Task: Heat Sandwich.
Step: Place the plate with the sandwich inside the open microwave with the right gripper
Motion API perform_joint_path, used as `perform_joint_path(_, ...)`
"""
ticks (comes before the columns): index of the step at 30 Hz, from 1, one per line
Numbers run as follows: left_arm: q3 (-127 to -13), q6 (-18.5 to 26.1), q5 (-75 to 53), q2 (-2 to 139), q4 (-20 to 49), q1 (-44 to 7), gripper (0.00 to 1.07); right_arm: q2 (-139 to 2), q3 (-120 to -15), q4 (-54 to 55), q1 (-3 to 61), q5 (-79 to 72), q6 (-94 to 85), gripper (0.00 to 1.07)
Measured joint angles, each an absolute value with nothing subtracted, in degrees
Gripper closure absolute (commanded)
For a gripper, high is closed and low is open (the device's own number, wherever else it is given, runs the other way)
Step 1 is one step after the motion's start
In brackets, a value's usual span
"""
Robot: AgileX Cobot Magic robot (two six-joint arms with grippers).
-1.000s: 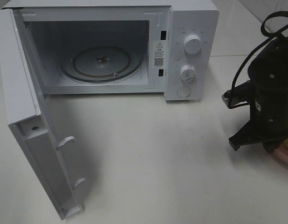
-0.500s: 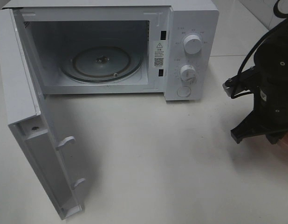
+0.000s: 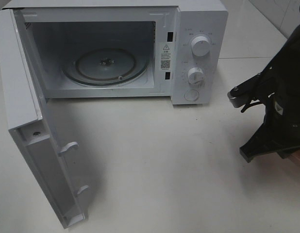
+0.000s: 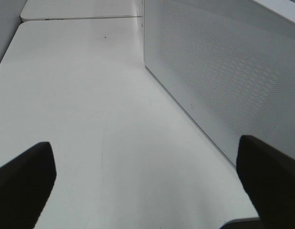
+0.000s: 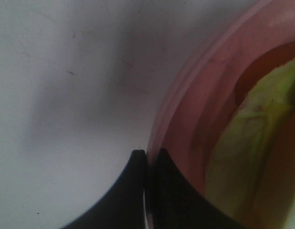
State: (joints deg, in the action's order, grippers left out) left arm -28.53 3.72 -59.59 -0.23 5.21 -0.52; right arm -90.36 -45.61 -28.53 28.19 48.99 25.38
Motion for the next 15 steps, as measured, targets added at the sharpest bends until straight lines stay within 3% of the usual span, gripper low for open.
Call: perform_joint_path(15, -28.53, 3.72, -59.59, -0.23, 5.21, -0.52, 0.09, -87.09, -43.60, -26.76, 36.15, 53.46, 23.89, 1.07)
